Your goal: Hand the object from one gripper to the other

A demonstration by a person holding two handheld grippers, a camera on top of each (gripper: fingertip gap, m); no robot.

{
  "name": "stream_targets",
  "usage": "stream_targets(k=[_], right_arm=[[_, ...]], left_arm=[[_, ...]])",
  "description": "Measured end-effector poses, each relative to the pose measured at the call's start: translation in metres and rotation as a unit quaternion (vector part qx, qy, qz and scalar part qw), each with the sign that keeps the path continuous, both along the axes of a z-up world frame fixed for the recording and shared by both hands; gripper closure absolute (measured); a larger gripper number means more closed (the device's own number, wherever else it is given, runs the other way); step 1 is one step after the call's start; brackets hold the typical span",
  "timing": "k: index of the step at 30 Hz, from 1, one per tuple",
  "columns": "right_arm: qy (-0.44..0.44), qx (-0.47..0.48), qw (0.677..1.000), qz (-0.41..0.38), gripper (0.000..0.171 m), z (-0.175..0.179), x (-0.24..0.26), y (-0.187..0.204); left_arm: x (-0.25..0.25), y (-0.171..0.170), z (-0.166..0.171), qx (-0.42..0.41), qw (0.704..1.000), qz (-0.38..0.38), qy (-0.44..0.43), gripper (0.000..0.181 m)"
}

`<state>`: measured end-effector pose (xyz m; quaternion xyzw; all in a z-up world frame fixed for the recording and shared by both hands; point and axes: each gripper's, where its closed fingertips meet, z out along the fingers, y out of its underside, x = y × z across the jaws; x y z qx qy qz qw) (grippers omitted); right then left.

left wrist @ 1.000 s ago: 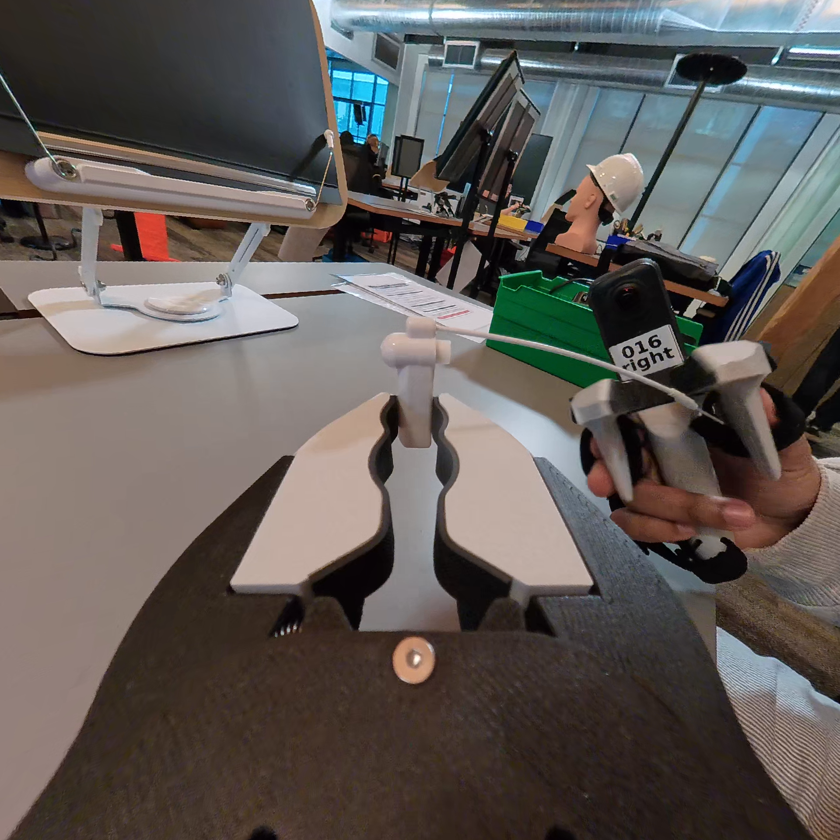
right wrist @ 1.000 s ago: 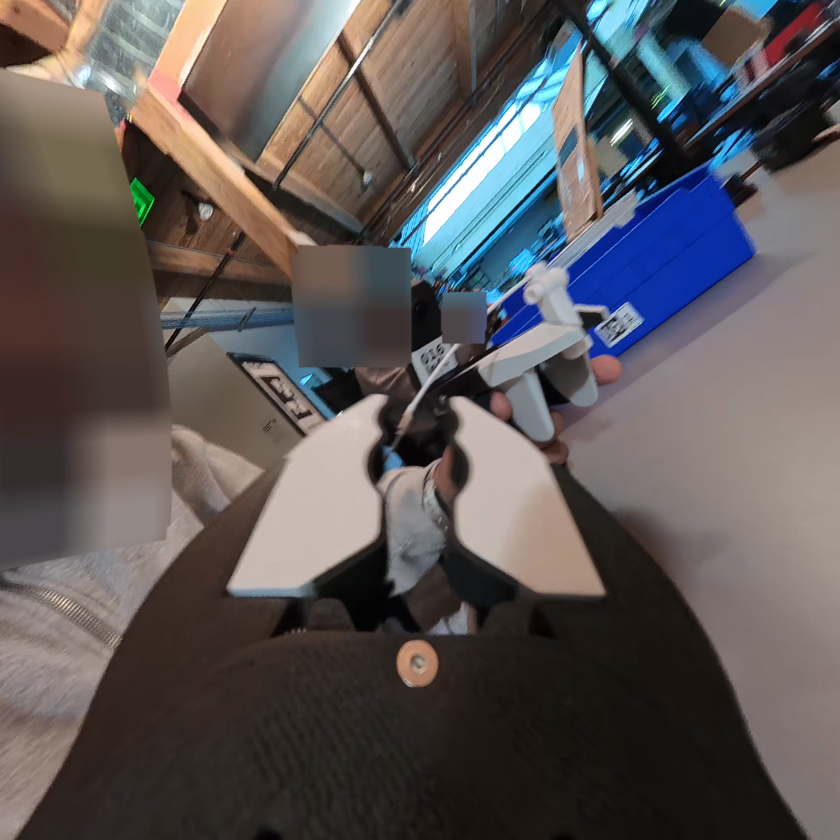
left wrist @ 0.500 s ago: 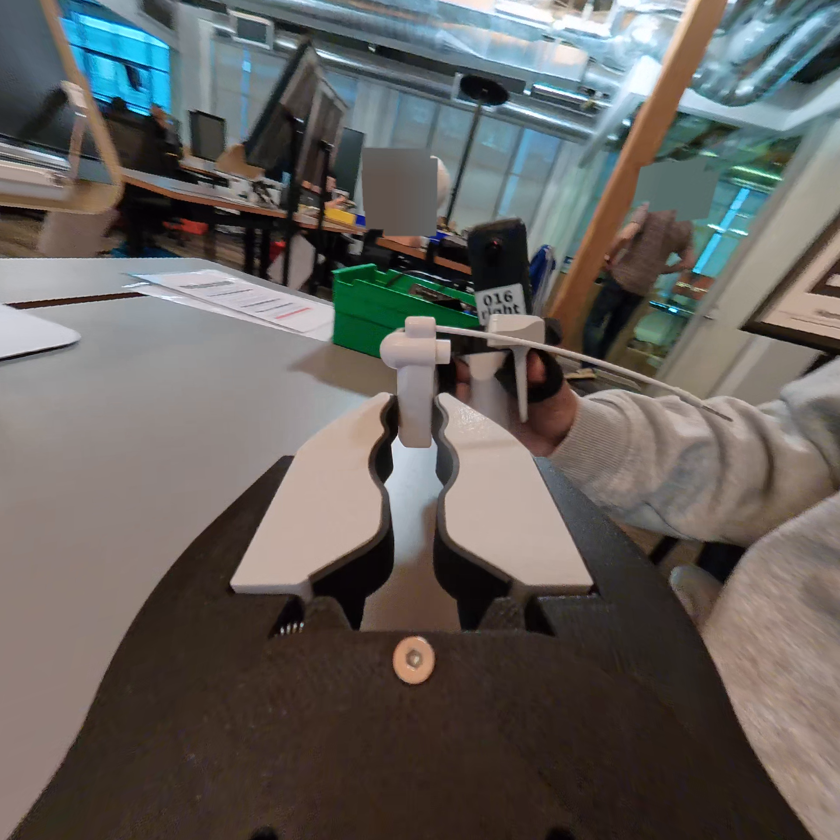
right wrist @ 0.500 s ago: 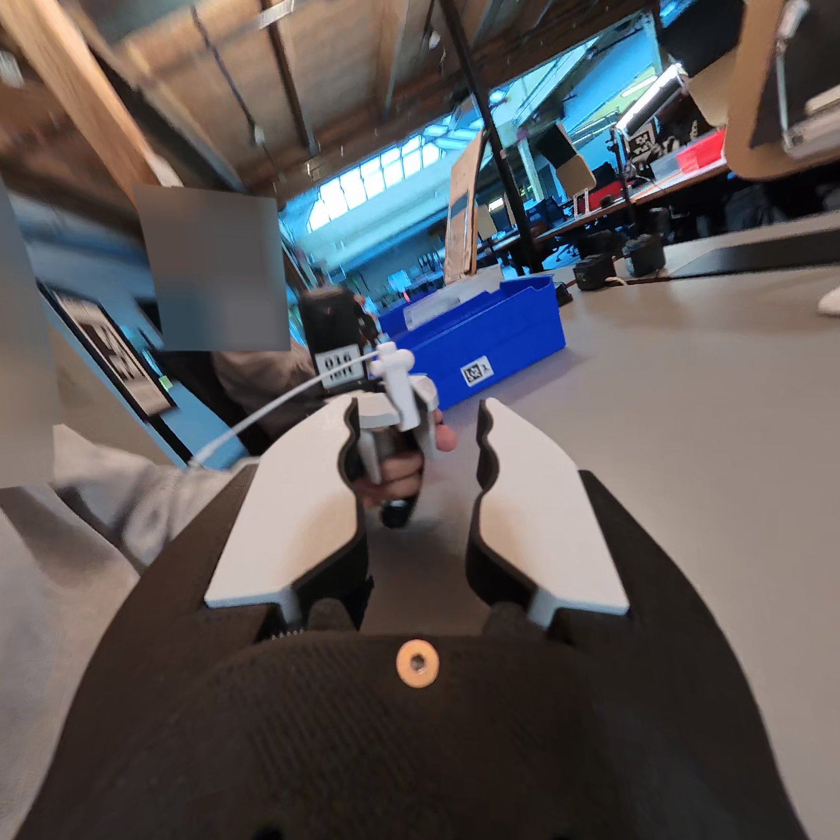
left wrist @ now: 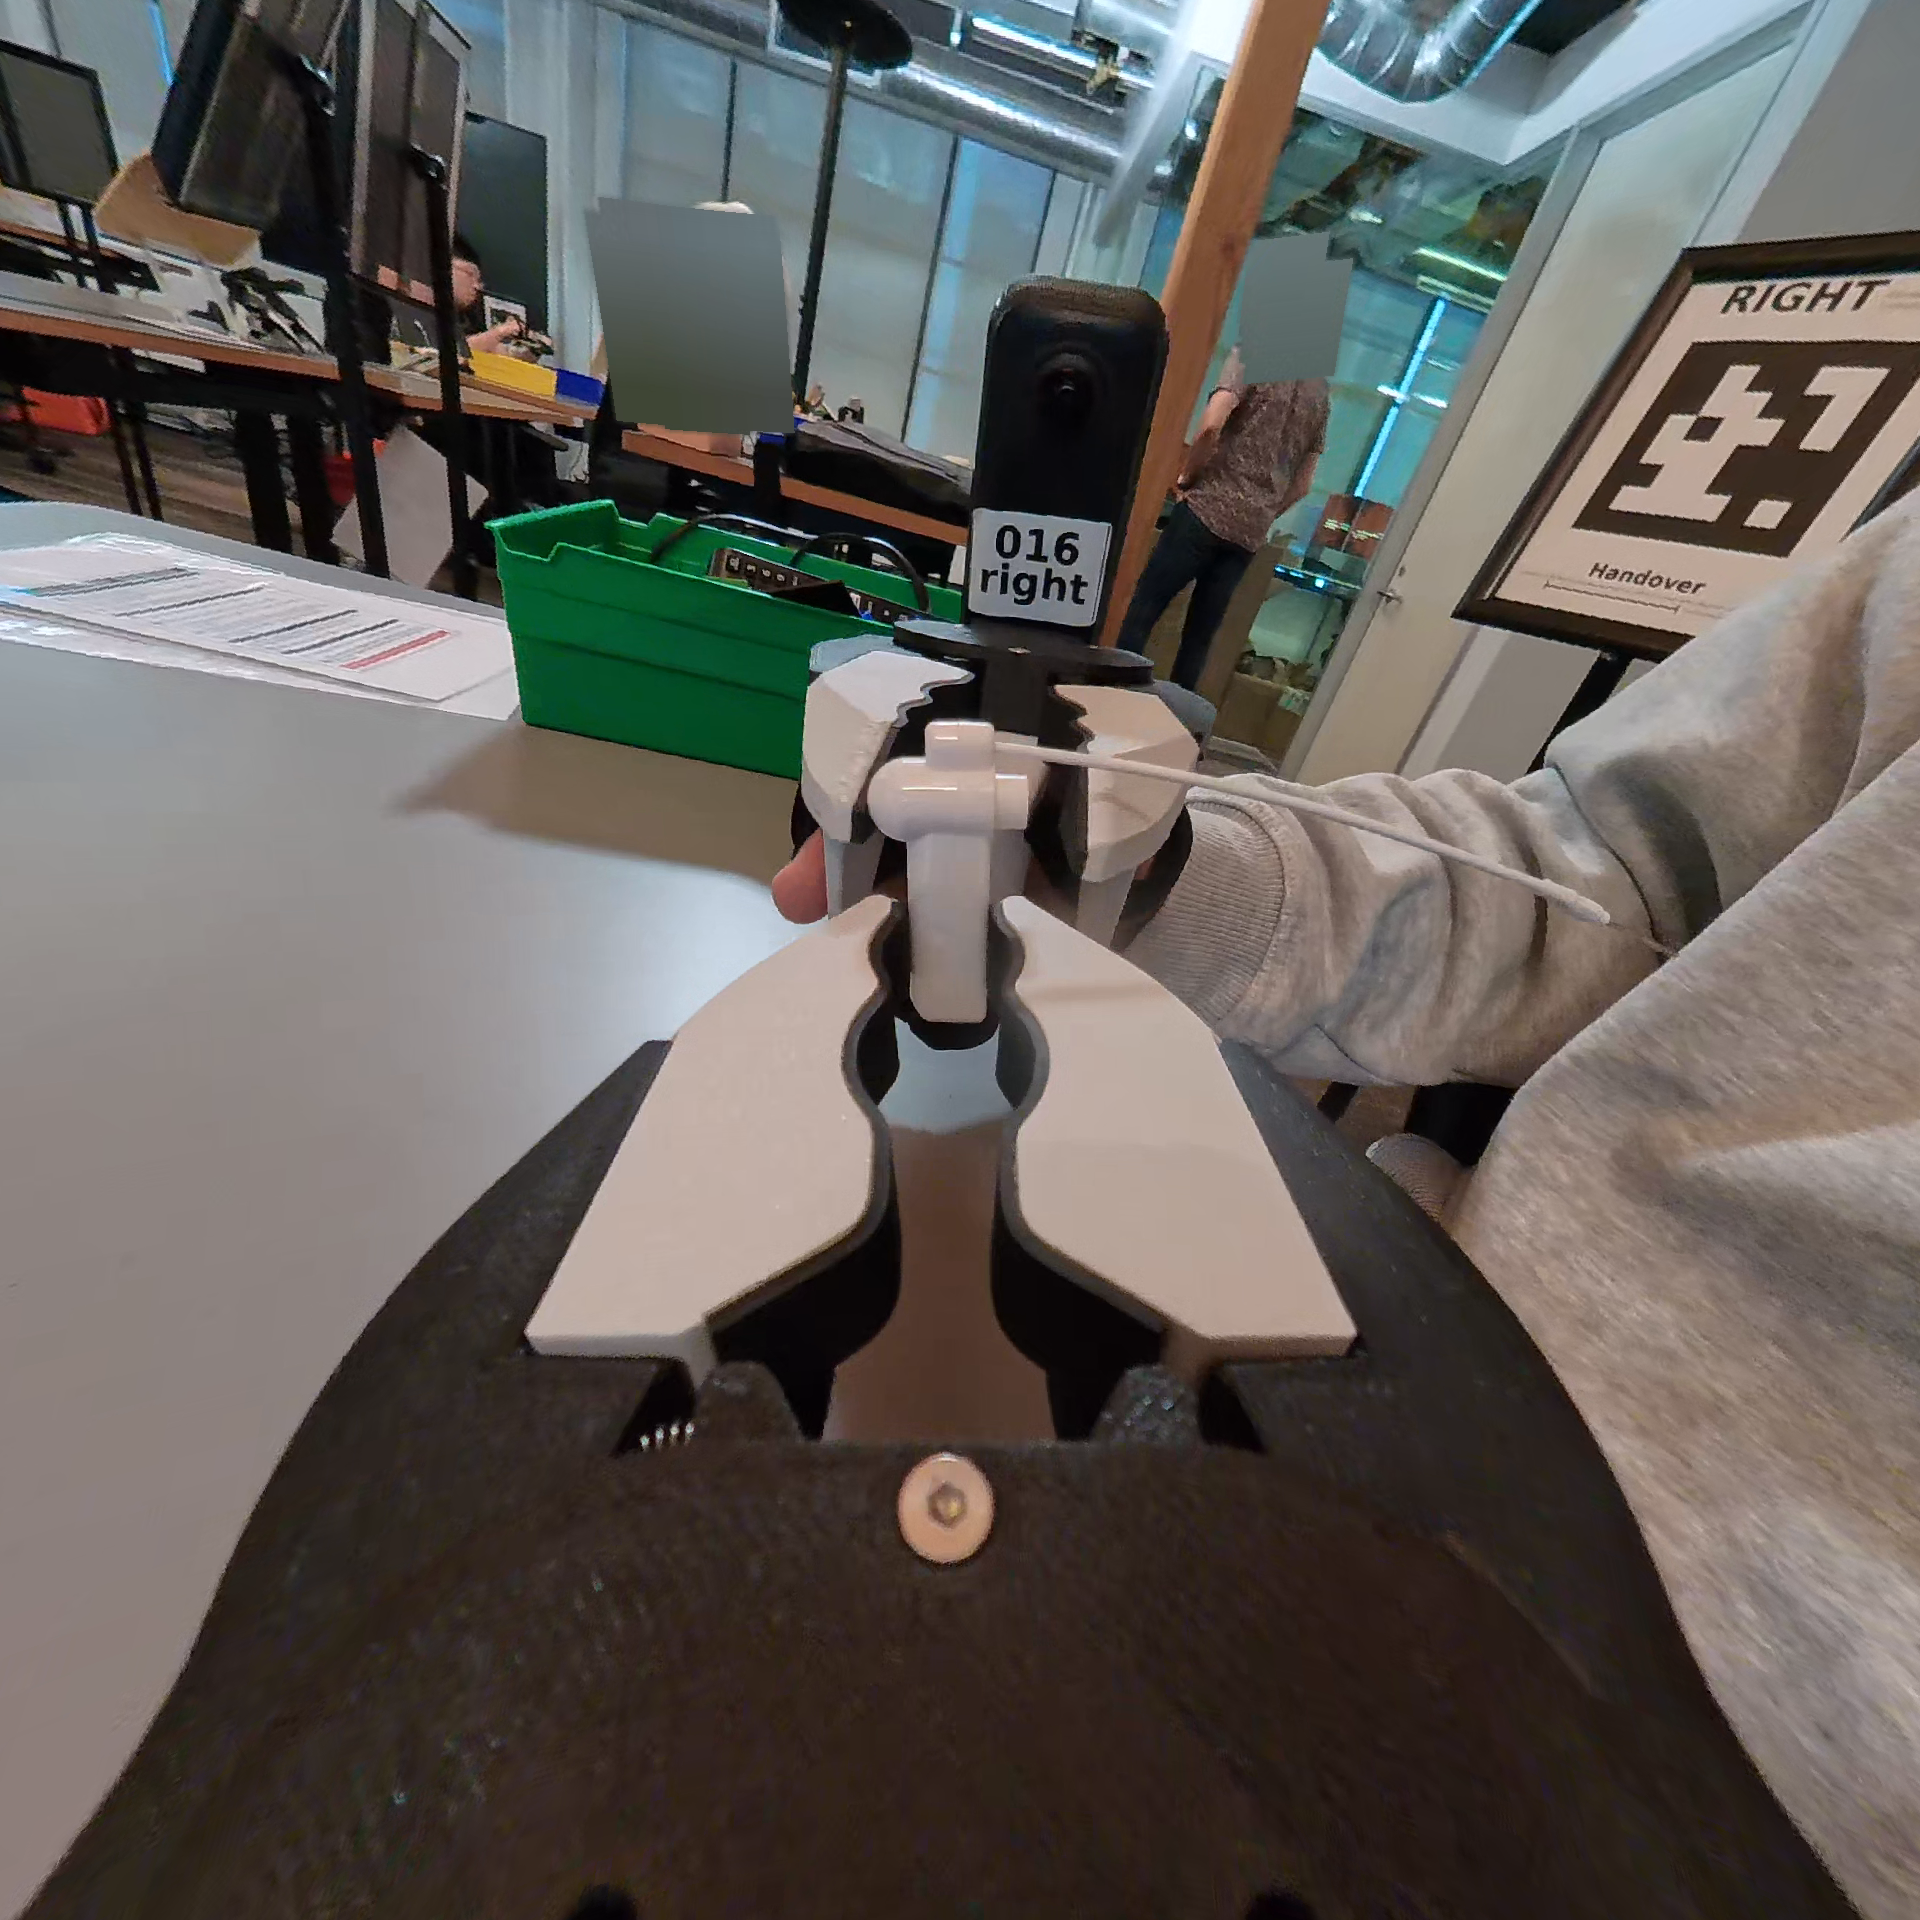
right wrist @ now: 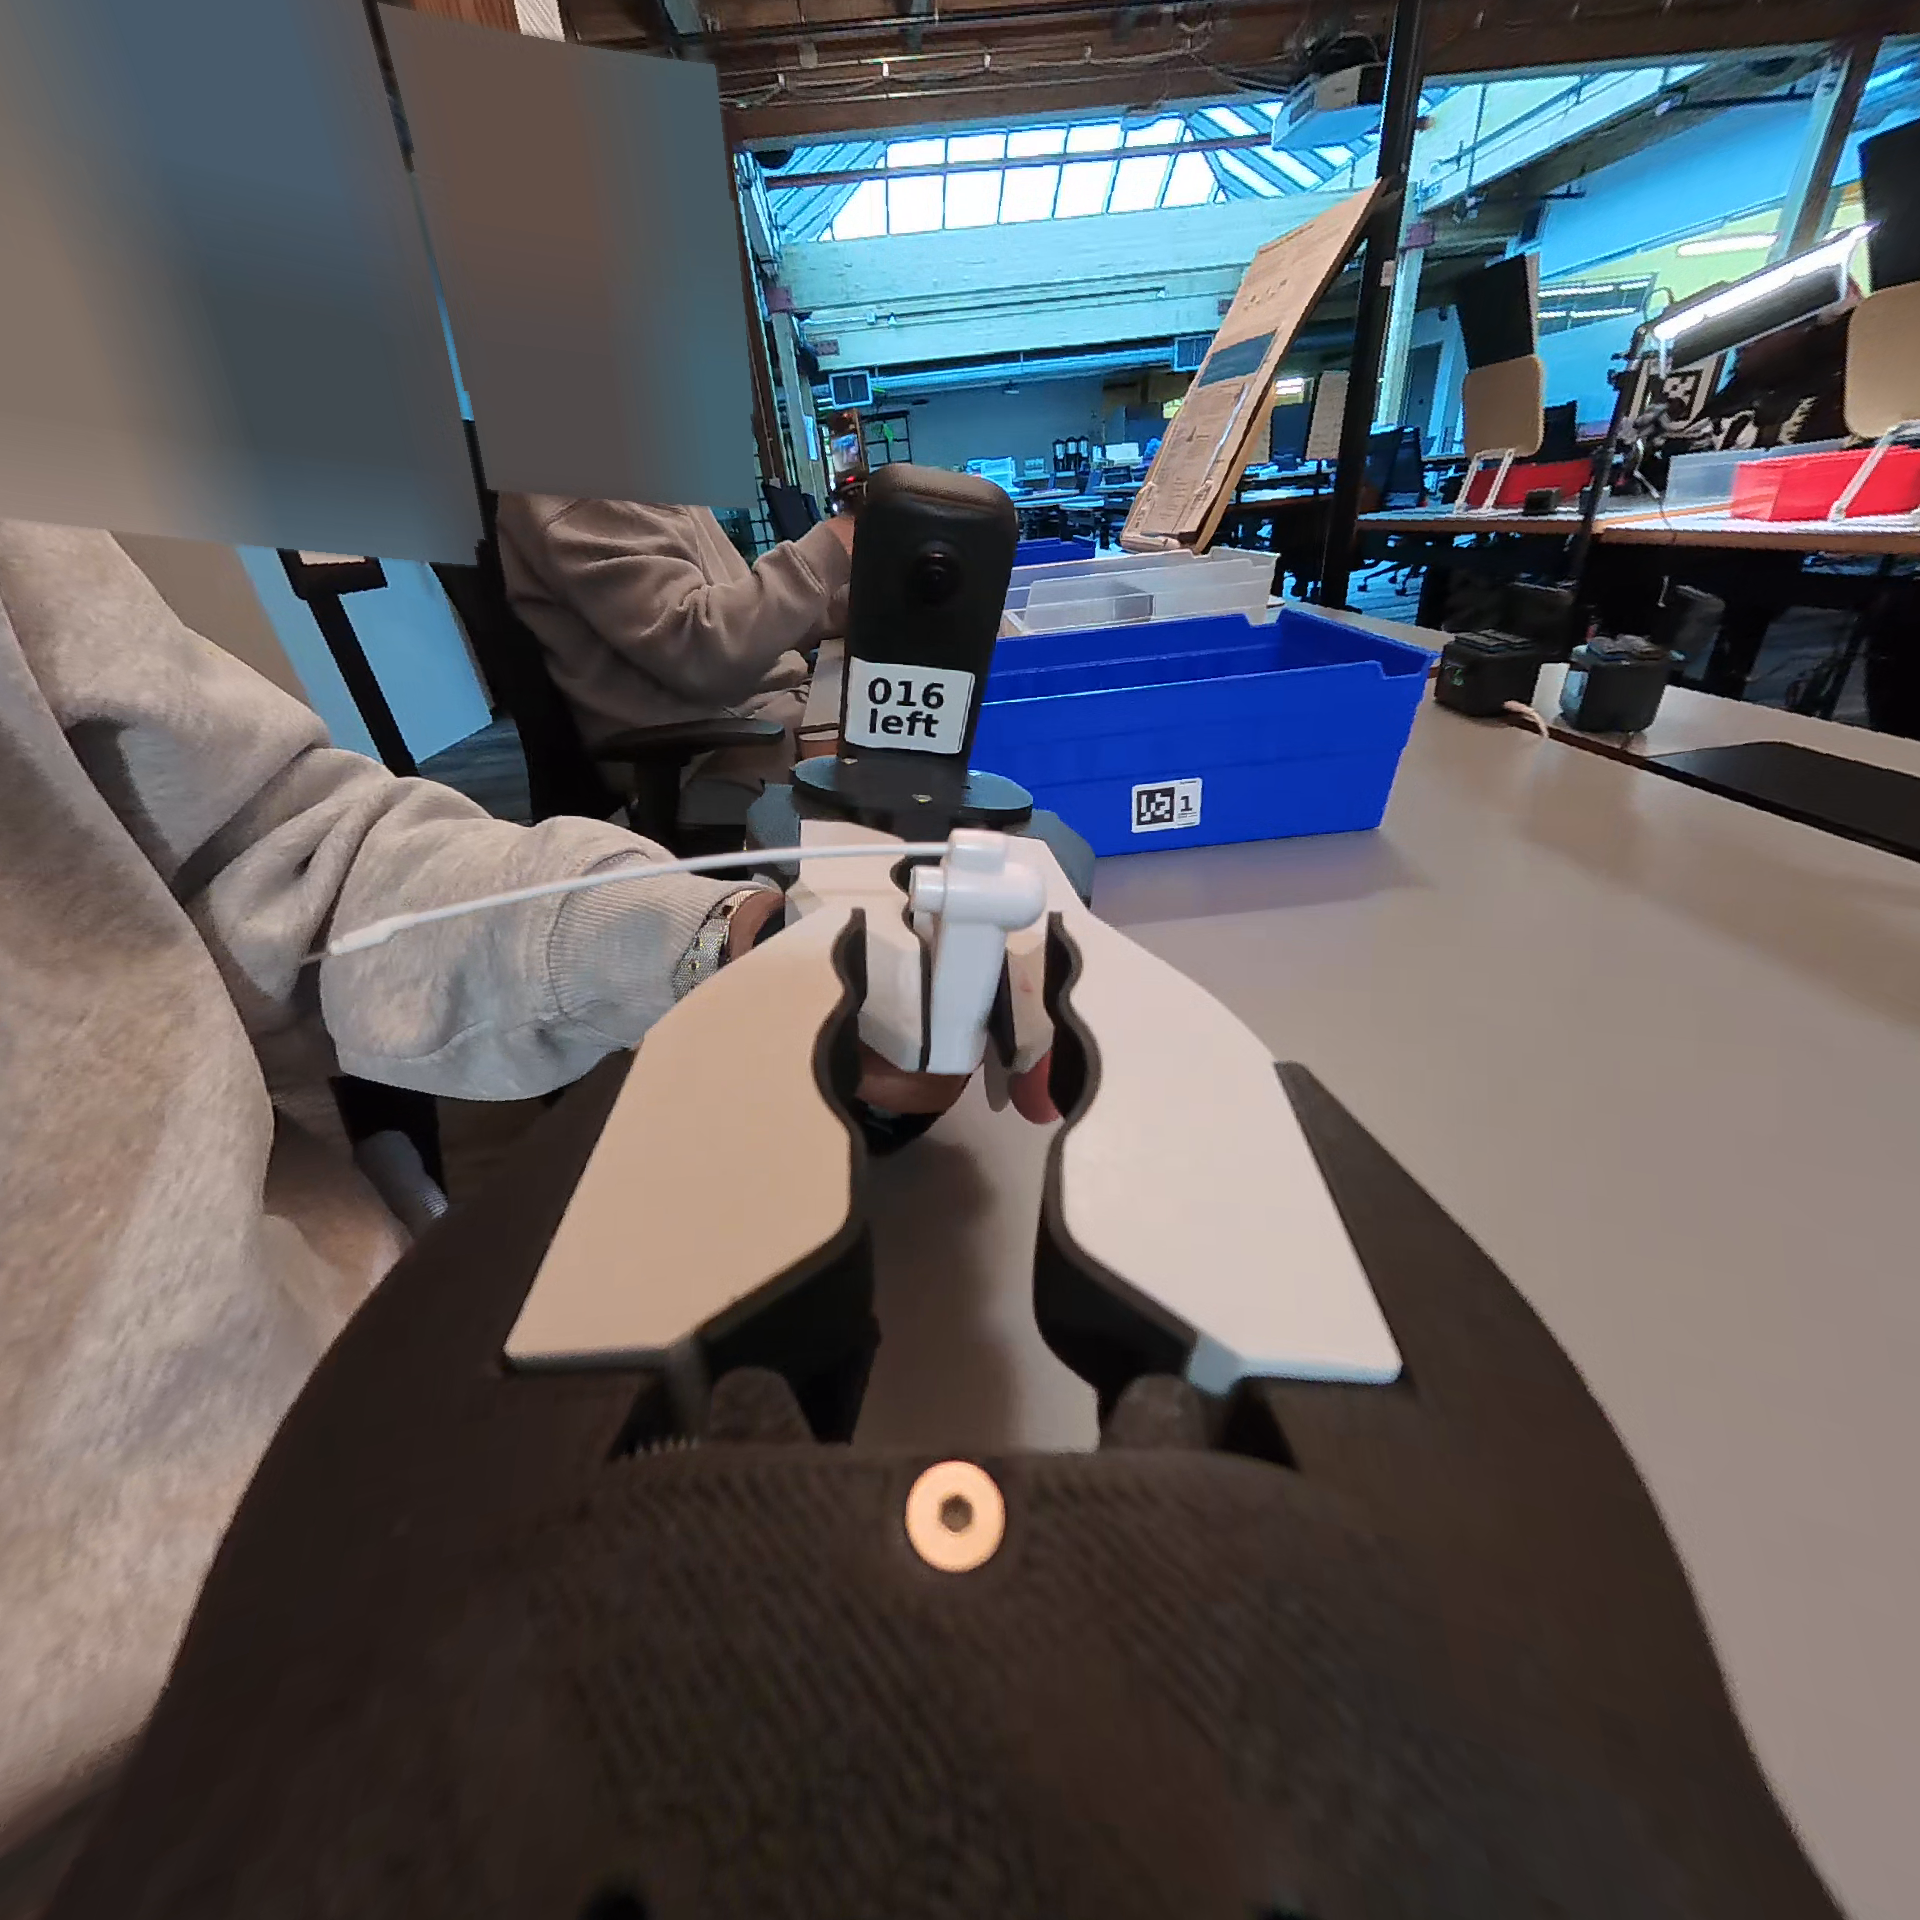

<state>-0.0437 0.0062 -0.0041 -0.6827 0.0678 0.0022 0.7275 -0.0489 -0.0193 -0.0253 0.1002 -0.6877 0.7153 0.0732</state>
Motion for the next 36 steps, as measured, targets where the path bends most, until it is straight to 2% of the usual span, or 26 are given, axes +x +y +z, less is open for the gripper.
stream_targets(k=[6,14,16,18,22,25,28,36], right_arm=[[0.014,0.013,1.0,-0.002,0.146,0.004,0.001,-0.002],[0.016,0.005,1.0,-0.006,0.146,0.003,0.003,-0.004],[0.016,0.004,1.0,-0.014,0.146,0.002,0.005,-0.005],[0.017,0.003,1.0,-0.024,0.147,0.002,0.008,-0.007],[0.029,0.004,0.998,-0.05,0.147,0.001,0.018,-0.012],[0.075,0.007,0.994,-0.074,0.147,-0.003,0.03,-0.019],[0.16,0.022,0.983,-0.086,0.147,-0.009,0.042,-0.025],[0.33,0.005,0.942,-0.059,0.147,-0.037,0.047,-0.021]], left_arm=[[-0.004,-0.003,-0.003,0.009,1.0,-0.01,-0.004,0.168],[-0.002,-0.004,-0.003,0.01,1.0,-0.003,0.002,0.168],[0.002,-0.005,-0.004,0.01,1.0,0.011,0.007,0.149],[0.005,-0.004,-0.004,0.008,1.0,0.02,0.011,0.138],[0.016,0.0,0.0,-0.001,0.998,0.059,0.008,0.133],[0.025,0.006,0.004,0.001,0.994,0.11,-0.03,0.134],[0.027,0.007,0.008,0.013,0.986,0.144,-0.081,0.137],[0.014,0.0,0.015,0.035,0.966,0.172,-0.19,0.159]])
